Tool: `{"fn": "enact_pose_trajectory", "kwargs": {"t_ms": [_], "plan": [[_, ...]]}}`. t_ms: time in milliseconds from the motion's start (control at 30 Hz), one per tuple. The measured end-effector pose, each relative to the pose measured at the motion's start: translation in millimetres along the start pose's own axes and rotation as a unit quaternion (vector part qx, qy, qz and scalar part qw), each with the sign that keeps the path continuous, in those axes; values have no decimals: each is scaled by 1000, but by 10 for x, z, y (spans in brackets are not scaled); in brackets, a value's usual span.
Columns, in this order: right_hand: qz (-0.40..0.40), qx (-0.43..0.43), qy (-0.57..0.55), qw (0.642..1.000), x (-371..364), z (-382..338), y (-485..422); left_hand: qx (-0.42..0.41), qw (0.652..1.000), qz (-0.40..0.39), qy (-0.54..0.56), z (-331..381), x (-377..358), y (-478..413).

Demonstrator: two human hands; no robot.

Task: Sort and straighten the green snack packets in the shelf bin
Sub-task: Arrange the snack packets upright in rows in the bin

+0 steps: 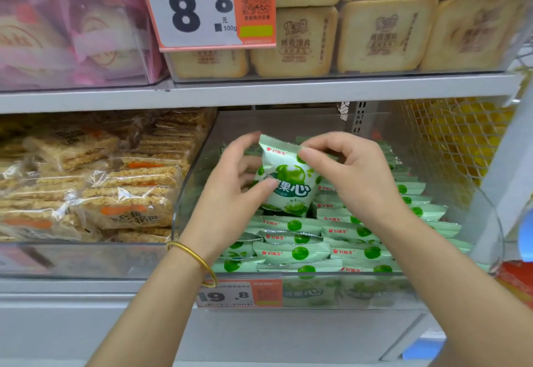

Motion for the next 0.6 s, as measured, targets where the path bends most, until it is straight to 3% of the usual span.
{"fn": "enact_pose_trajectory", "kwargs": {"t_ms": [133, 267, 600], "plan": [[-39, -7, -79, 996, -34, -13, 87, 21, 992, 57, 107, 28, 123, 63], [-114, 9, -105, 988, -150, -105, 205, 22, 990, 78, 115, 52, 182, 132], [-70, -81, -197, 975, -107, 79, 174, 11, 990, -94, 100, 130, -11, 246]]}}
Point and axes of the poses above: each hand's wrist, its own y-axis away from the middle knuckle, its own x-axis out of the back of the hand, z = x × y, the point moved 8 cm from there along -y, towards the middle knuckle, and after that the axes turned 4 degrees about y, right-handed, at the moved point
